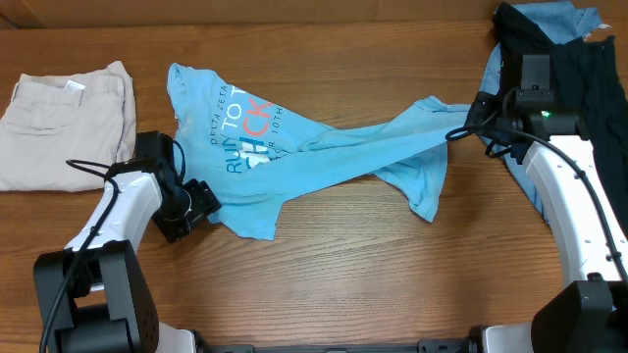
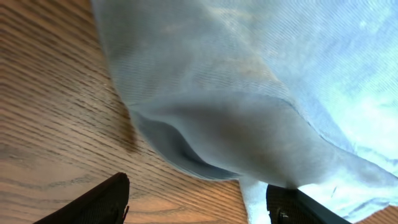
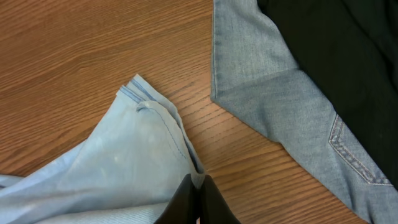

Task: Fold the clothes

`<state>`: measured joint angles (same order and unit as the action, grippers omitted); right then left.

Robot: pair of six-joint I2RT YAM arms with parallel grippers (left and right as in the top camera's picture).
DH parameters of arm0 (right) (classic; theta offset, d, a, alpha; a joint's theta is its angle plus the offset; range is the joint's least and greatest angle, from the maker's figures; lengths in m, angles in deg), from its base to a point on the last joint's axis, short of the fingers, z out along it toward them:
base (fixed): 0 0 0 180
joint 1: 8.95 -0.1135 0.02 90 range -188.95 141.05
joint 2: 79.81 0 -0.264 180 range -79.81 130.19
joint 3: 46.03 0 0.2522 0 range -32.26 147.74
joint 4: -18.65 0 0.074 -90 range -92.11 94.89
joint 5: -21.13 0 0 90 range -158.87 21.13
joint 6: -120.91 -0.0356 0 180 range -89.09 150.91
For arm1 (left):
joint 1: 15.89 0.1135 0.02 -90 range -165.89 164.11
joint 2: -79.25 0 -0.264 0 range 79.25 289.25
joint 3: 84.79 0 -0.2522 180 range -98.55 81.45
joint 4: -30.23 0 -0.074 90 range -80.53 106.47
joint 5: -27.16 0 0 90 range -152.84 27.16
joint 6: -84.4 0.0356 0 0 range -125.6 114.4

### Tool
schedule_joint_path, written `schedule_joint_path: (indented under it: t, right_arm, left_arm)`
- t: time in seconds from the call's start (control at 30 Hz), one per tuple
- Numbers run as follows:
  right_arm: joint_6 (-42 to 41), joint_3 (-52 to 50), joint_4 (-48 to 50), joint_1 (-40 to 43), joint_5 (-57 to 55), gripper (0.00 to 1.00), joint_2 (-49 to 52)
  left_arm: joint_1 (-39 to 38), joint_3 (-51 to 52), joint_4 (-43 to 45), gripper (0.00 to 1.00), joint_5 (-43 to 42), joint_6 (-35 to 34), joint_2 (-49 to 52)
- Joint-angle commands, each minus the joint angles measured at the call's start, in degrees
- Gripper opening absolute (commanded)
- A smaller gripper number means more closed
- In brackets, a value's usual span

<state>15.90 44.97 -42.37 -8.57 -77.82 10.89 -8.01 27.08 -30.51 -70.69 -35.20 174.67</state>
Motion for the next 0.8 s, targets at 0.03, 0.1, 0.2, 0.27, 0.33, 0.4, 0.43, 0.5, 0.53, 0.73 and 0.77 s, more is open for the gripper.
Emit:
schedule_joint_path:
  t: [0.03,0.1,0.2,0.27,0.33,0.4,0.43,0.5,0.53,0.73,0.77]
  right_arm:
    - [-0.04,0.00,0.33,0.13,0.04,0.04,-0.13]
    - [-0.04,0.00,0.33,0.13,0.04,0.04,-0.13]
    - [-0.02,0.00,0.35,0.13,0.04,0.04,-0.13]
    - [-0.04,0.00,0.35,0.13,0.04,0.04,-0.13]
    - [-0.04,0.00,0.35,0.13,0.04,0.04,-0.13]
    - [-0.04,0.00,0.33,0.13,0.04,0.04,-0.13]
    - [-0.04,0.00,0.33,0.13,0.04,0.04,-0.13]
    - [-0.04,0.00,0.31,0.13,0.04,0.04,-0.13]
    - [-0.02,0.00,0.26,0.13,0.04,0.04,-0.13]
    - [-0.02,0.04,0.17,0.11,0.11,0.04,-0.17]
    - [-0.02,0.13,0.13,0.11,0.39,0.04,-0.31]
  left_arm:
    - [-0.02,0.33,1.49,0.73,1.73,-2.58,-0.20]
    - [-0.02,0.33,2.51,0.66,2.14,-3.41,-0.20]
    - [-0.02,0.33,4.07,0.42,2.14,-3.43,-0.17]
    - [-0.02,0.33,4.28,0.27,2.34,-3.43,-0.17]
    - [-0.02,0.33,4.24,0.08,2.51,-3.41,-0.17]
    - [-0.02,0.33,4.22,0.04,2.56,-3.37,-0.17]
    - [-0.02,0.33,4.22,0.04,2.54,-3.30,-0.17]
    - [-0.02,0.28,4.22,0.04,2.49,-3.17,-0.26]
    - [-0.02,0.17,4.20,0.04,2.49,-3.06,-0.39]
    - [-0.02,-3.87,2.27,0.04,2.56,0.76,-5.31]
    - [-0.02,-5.51,1.11,0.04,2.58,1.36,-6.95]
